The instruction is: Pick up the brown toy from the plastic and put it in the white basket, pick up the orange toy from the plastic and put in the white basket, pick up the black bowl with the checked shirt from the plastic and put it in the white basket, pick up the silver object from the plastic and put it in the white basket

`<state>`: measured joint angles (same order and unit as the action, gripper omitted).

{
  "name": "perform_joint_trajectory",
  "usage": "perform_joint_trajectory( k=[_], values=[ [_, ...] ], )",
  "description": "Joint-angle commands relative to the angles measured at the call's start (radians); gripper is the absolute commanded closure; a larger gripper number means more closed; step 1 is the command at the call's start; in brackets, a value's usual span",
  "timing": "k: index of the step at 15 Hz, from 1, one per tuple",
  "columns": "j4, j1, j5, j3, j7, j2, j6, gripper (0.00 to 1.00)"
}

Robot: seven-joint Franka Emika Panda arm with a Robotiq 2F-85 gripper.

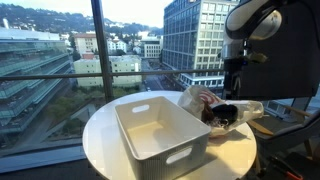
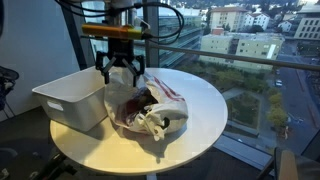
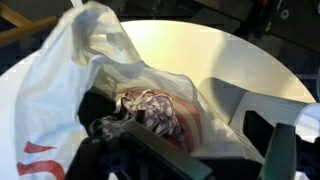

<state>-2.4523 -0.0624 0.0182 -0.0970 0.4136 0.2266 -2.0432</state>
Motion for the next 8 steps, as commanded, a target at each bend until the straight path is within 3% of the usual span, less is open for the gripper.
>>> perform_joint_trajectory(
  k=[1,5,8],
  values=[
    [0.058,0.002,-0.133,-0.007,0.163,-0.196,-0.084,0.0],
    [0.094,0.043,-0.264,0.031,0.303,-0.34,-0.173,0.0],
    [0.163,0.062,-0.209,0.059,0.268,-0.425,-0.259,0.0]
  ],
)
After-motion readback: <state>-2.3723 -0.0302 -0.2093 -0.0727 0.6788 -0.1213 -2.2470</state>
